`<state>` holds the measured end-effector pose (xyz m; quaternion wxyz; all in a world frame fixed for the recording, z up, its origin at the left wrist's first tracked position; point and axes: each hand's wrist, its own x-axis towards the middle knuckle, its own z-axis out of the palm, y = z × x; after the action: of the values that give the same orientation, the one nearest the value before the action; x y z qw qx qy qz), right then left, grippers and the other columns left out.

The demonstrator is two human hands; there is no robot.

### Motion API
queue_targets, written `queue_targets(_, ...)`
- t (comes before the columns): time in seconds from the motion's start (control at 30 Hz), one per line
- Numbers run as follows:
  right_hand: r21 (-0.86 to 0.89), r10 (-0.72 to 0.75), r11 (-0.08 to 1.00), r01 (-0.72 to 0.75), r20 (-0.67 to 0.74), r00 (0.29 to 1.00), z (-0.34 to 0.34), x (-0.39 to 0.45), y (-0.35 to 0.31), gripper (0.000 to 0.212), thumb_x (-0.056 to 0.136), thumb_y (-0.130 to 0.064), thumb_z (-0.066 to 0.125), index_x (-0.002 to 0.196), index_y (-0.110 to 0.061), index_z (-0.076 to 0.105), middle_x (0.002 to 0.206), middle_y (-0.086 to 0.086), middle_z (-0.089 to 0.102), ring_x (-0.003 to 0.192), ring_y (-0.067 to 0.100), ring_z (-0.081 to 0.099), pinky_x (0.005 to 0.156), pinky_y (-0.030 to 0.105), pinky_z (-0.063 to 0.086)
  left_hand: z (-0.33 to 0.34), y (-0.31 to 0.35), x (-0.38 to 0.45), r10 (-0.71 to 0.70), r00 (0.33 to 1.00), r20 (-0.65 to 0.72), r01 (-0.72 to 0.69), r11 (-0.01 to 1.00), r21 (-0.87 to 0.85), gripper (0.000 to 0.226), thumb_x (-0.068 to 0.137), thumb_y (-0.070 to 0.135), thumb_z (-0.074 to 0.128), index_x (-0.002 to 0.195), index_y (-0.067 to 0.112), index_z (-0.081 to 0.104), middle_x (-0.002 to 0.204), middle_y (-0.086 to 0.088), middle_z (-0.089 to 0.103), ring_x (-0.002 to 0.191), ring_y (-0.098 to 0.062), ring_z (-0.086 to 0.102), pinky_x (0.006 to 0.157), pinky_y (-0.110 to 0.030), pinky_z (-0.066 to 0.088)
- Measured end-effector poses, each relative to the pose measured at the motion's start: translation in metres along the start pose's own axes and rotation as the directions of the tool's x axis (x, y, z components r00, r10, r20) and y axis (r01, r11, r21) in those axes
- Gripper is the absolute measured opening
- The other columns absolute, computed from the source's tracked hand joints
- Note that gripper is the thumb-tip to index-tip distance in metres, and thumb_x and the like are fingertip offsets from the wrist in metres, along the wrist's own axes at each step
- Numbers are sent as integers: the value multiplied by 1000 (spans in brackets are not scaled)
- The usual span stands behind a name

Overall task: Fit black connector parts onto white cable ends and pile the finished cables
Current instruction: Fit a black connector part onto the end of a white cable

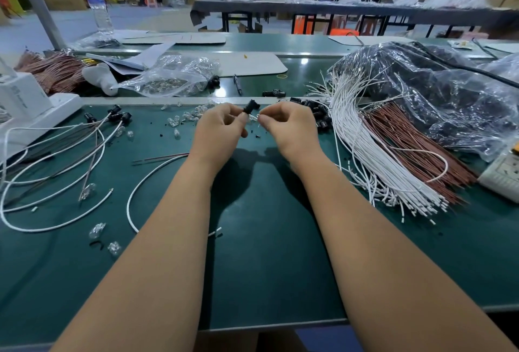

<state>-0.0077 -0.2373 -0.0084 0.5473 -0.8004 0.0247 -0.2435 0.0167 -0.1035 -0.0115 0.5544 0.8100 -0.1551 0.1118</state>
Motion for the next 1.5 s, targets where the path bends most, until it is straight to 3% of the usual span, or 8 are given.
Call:
queue_targets(0.13, 379, 178, 912, -158, -19, 984, -7, 3, 2, 12, 87, 0, 66, 88, -12, 67, 78, 1, 68, 66, 6, 61, 64, 16, 51, 1, -2, 0, -8, 998, 63, 6, 999, 44, 11, 93, 20, 61, 85, 18, 69, 65, 3, 64, 44, 2, 41, 46, -10, 33)
queue_targets(0.2, 466, 210, 867, -178, -18, 977, -9, 2, 2, 11, 89, -2, 65, 86, -12, 67, 76, 2, 68, 63, 6, 62, 63, 17, 51, 1, -1, -1, -13, 997, 74, 10, 999, 44, 13, 92, 19, 62, 80, 22, 68, 64, 3, 64, 42, 3, 40, 44, -9, 32)
queue_targets(0.4, 394, 216, 899, -192, -17, 976, -8, 3, 2, 16, 90, -18, 68, 75, -13, 65, 61, -4, 61, 51, 2, 53, 55, 14, 47, 1, 1, -3, -12, 996, 86, 11, 1000, 7, 14, 91, 16, 62, 79, 22, 69, 66, -2, 61, 44, 0, 39, 43, -8, 33)
queue_targets(0.7, 332, 215, 922, -199, -13, 976, -8, 2, 1, 23, 91, -23, 66, 71, -14, 62, 61, -2, 57, 54, 7, 47, 61, 22, 43, 1, 0, -3, 48, 996, 82, -49, 999, 13, 7, 88, 15, 66, 83, 17, 72, 57, 7, 52, 44, 2, 40, 47, -8, 33)
queue_targets(0.97, 343, 214, 919, -195, -19, 977, -8, 3, 2, 19, 91, -21, 66, 74, -14, 62, 62, -2, 53, 55, 7, 44, 60, 22, 40, 2, 0, -3, 80, 990, 113, -87, 994, 60, 9, 89, 15, 65, 83, 20, 70, 65, 6, 59, 49, 3, 44, 50, -6, 33)
queue_targets(1.13, 304, 191, 936, -180, -8, 981, -8, 4, 4, 21, 90, -19, 67, 71, -16, 61, 65, 1, 48, 59, 11, 40, 61, 25, 36, 1, 1, -4, 93, 989, 116, -105, 990, 96, 29, 92, 12, 60, 67, 26, 61, 44, 20, 51, 41, 2, 41, 45, -7, 29)
queue_targets(1.3, 307, 188, 934, -183, 14, 982, -7, 4, 6, 18, 90, -17, 66, 73, -16, 61, 59, -3, 55, 49, 5, 46, 50, 17, 38, 1, 2, -5, 106, 989, 101, -116, 988, 99, 24, 91, 12, 61, 69, 20, 65, 47, 16, 51, 42, 3, 42, 46, -7, 30)
queue_targets(1.5, 368, 224, 901, -230, 58, 973, -4, 5, 9, 23, 93, -14, 61, 71, -10, 55, 53, -2, 56, 40, 6, 42, 41, 18, 35, 0, 2, -5, 125, 988, 89, -134, 986, 100, 14, 91, 8, 62, 79, 11, 69, 61, 9, 60, 45, 3, 44, 49, -7, 31)
